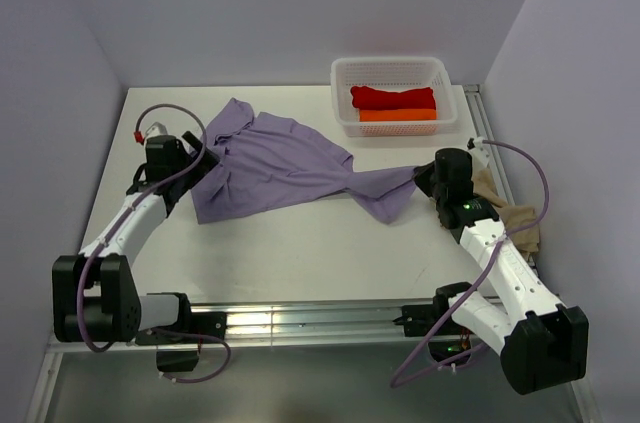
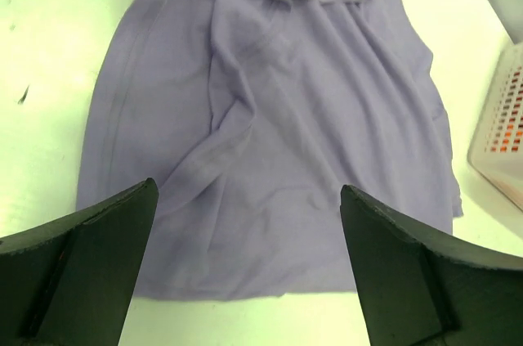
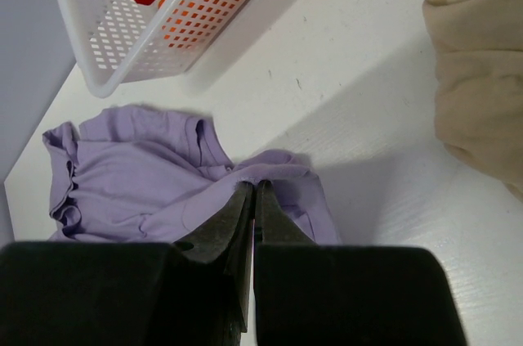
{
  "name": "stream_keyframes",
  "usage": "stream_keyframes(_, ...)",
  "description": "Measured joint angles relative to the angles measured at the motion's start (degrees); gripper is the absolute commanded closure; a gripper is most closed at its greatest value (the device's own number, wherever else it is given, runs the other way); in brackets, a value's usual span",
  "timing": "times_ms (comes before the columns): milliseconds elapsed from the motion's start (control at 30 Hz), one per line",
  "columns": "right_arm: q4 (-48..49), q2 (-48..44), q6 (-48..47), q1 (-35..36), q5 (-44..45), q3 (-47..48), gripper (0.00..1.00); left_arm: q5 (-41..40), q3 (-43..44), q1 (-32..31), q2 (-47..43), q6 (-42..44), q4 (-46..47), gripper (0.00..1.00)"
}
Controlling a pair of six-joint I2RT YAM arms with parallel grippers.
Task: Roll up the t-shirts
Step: Flatten the tshirt
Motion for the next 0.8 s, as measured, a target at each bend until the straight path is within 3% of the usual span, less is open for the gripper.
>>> stream_keyframes(167, 0.2, -0.1, -1.0, -0.1, -0.6, 0.0, 1.0, 4.5, -4.9, 3.7, -2.9, -0.6, 1.7, 0.03)
stream_keyframes(267, 0.3, -0.3, -1.4, -0.1, -1.0, 0.0, 1.0, 4.5, -5.7, 6.1, -3.1, -1.9, 0.6, 0.22)
stream_keyframes(367, 0.9, -0.4, -1.7, -0.1, -1.0, -0.1, 1.0, 4.2, -5.7, 6.3, -3.3, -2.6, -0.7, 0.33)
stream_keyframes(567, 1.8, -0.5, -2.2, -0.1, -1.8, -0.2, 1.0, 5.8, -8.4, 6.3, -4.2, -4.3, -1.9, 0.4)
stream_keyframes(800, 3.8, -1.7, -2.9, -0.2, -1.9, -2.2, 1.0, 5.1, -12.5, 6.3, -6.2, -5.7, -4.3, 0.42)
